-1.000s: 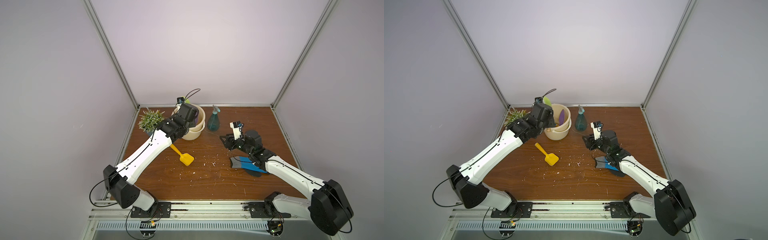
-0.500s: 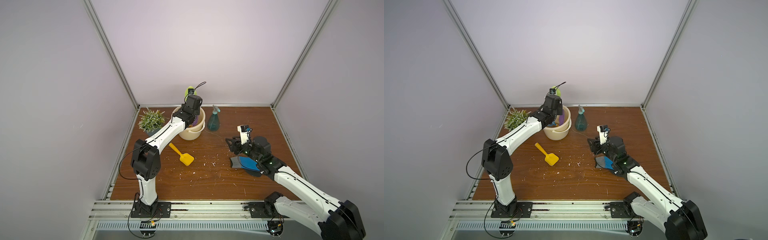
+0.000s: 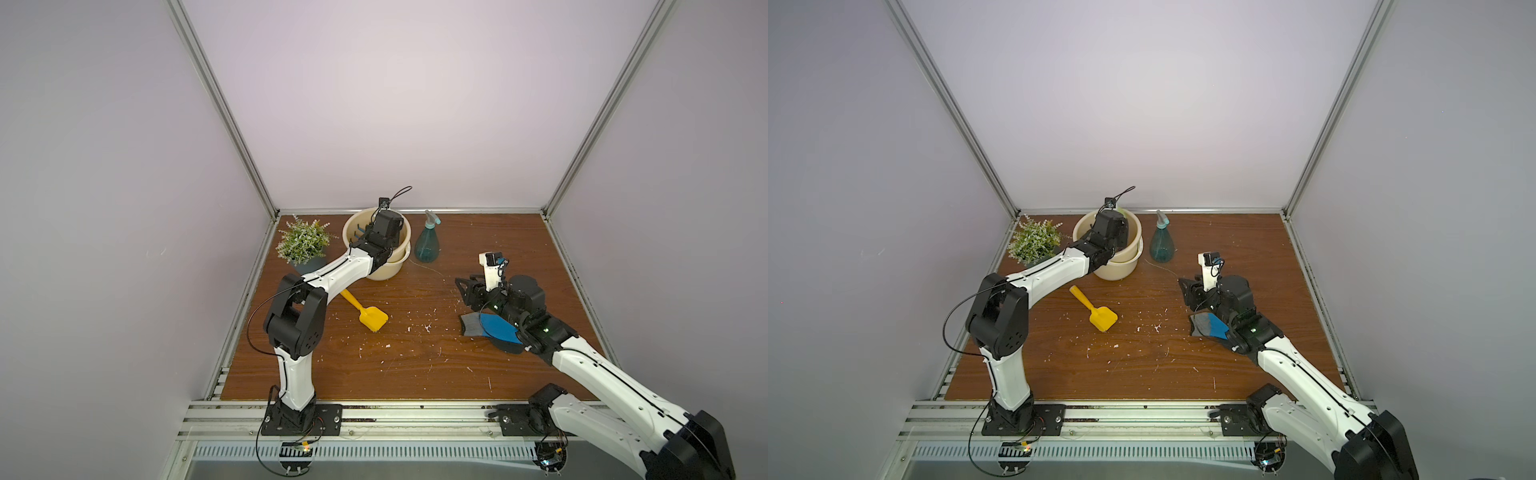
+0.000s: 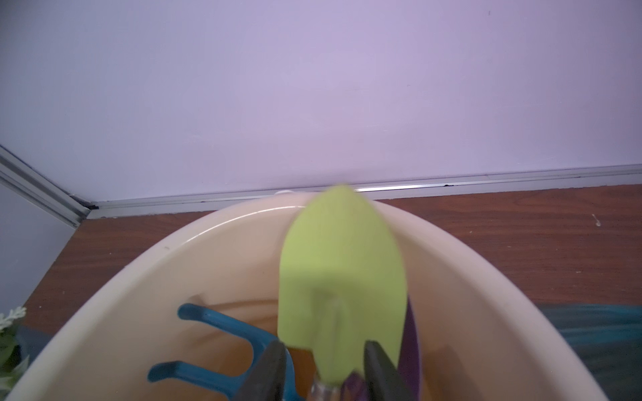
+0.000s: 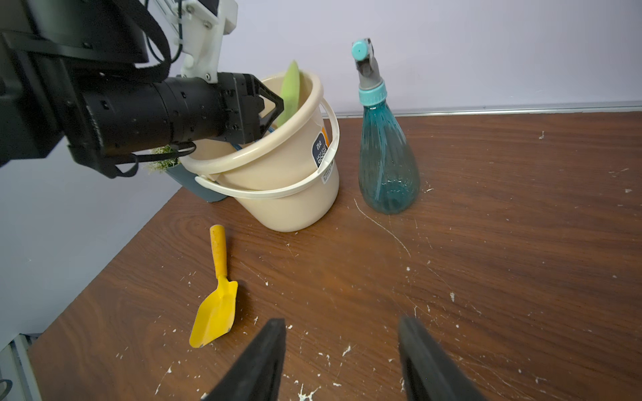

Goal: Organize the gardening tools
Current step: Place the gardening tool in the container.

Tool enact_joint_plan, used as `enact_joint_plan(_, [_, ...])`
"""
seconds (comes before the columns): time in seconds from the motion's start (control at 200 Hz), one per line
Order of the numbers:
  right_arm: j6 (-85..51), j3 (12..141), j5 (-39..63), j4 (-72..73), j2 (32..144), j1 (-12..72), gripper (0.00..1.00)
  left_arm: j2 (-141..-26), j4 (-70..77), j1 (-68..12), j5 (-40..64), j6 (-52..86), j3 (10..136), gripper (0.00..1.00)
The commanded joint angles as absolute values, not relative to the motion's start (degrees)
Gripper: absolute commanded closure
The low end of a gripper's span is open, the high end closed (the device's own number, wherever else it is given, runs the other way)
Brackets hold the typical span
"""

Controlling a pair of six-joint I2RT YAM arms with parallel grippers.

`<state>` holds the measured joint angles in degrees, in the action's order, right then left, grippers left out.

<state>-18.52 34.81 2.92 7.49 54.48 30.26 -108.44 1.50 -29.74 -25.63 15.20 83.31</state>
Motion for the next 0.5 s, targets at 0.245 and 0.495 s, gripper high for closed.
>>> enact_joint_plan(0.245, [-19.4,38.3,8.2,11.2,60.8,30.5,0.41,-97.2,-0.6,-29.5,-23.6,14.2,85.8,0.48])
enact_joint_plan(0.495, [-20.6,39.4,15.1,15.0,68.4,33.4,0.41,-82.3,-2.1,-32.0,-24.6,15.1,70.8,0.47])
